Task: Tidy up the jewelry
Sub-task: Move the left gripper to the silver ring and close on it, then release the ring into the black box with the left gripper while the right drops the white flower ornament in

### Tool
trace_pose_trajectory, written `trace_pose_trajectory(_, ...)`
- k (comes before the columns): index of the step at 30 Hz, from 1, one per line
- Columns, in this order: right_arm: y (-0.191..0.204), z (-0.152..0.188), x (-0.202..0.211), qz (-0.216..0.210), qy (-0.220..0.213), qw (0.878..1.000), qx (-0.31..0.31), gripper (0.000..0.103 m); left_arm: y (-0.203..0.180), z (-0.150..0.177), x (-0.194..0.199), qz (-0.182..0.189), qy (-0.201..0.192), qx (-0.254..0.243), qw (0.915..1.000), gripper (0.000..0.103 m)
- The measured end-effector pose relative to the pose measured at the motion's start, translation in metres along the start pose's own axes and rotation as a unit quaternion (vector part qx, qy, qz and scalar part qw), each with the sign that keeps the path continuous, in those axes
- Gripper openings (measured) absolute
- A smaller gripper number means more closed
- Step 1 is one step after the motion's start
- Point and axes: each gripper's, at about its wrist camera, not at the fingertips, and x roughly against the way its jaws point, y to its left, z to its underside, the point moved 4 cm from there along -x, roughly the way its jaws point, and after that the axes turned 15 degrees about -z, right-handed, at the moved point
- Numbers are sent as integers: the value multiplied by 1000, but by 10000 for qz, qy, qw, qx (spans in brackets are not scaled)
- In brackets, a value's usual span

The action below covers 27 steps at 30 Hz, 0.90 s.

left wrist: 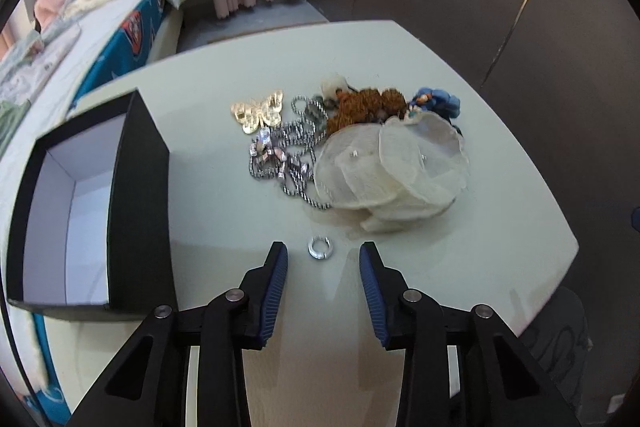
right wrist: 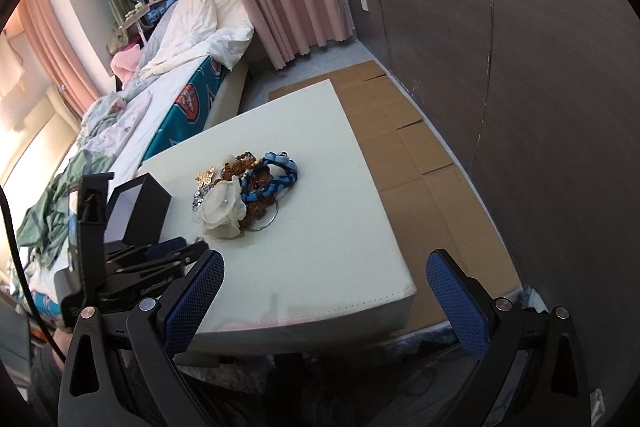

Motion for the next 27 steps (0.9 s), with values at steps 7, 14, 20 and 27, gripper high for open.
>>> trace_pose_trajectory(7, 11, -9, -16, -153, 87, 9998, 57, 102, 3, -2, -2, -107, 15, -28, 9999, 13)
trace_pose_trajectory(14, 31, -20, -50, -591, 267, 9978, 163, 92, 25, -8, 25, 93, -166, 240, 9995, 13)
trace_pose_trajectory(20, 39, -24, -85, -869, 555, 9947, 15, 66, 45, -18, 54, 158, -402, 408, 9982, 13)
trace_pose_trajectory(27, 52, -27, -118, -1060, 819, 9910, -25, 51, 74, -29, 84, 157, -704, 607, 9955, 13)
